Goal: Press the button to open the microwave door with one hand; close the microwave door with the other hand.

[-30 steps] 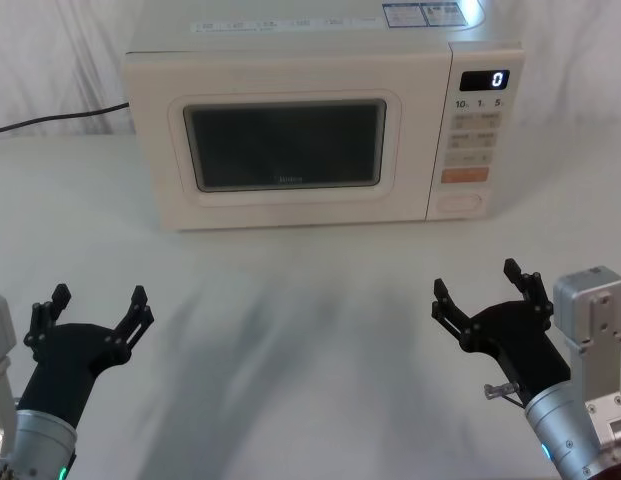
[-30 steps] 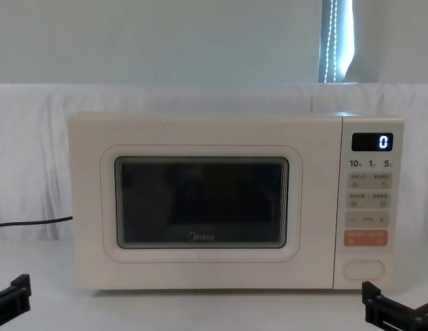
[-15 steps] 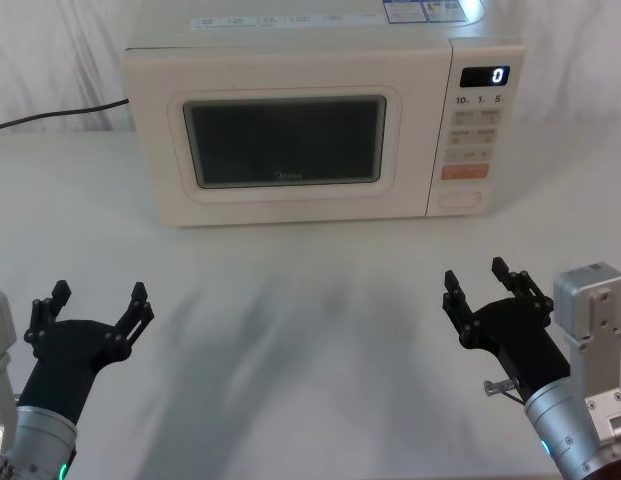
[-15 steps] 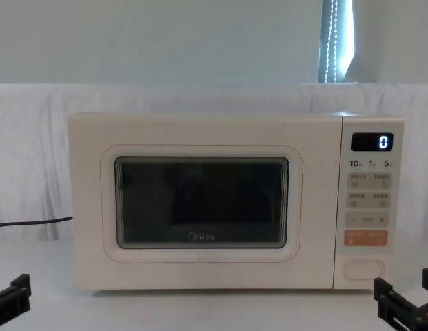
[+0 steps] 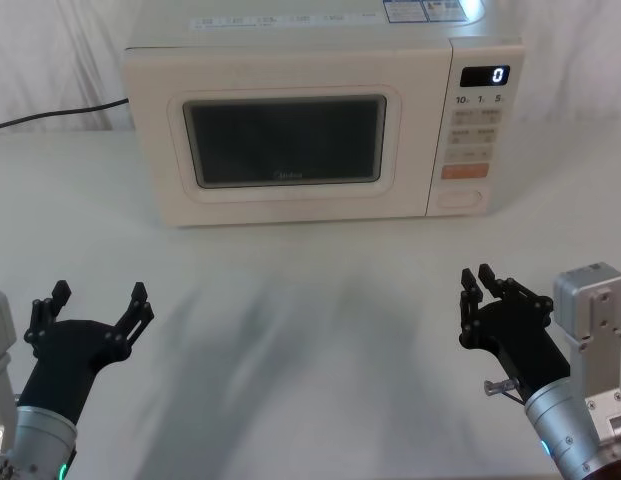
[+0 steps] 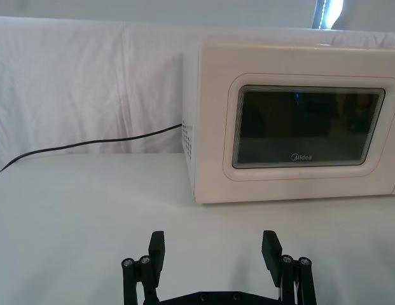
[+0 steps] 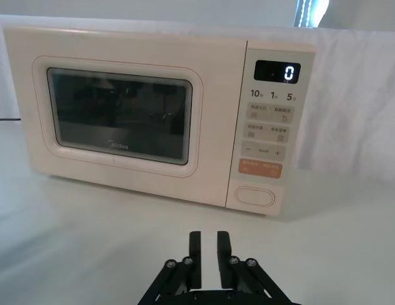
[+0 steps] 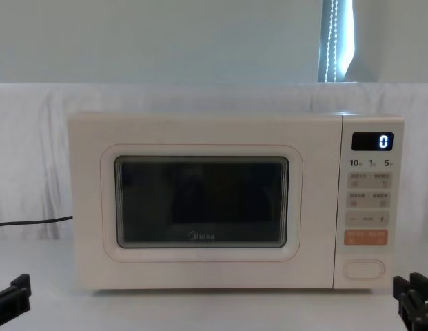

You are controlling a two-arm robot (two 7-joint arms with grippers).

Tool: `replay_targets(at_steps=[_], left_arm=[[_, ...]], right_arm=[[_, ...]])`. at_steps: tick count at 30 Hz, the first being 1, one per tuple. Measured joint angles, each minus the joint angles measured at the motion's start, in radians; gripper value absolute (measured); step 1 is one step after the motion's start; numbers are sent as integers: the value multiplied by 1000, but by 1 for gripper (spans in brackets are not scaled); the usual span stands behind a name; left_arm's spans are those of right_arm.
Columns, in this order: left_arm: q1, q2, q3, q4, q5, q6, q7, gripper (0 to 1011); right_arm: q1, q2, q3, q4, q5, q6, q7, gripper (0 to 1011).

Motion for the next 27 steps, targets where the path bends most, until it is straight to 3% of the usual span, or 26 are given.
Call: replay_targets(at_steps=[5, 8, 27], left_arm=[[0, 0, 0, 0, 0, 0, 0, 1001], [0, 0, 0, 0, 0, 0, 0, 1001], [0, 0, 0, 0, 0, 0, 0, 1001]], right_arm=[[0, 0, 0, 0, 0, 0, 0, 45], [0, 0, 0, 0, 0, 0, 0, 0], [2, -6, 8, 8, 2, -10, 8, 0]])
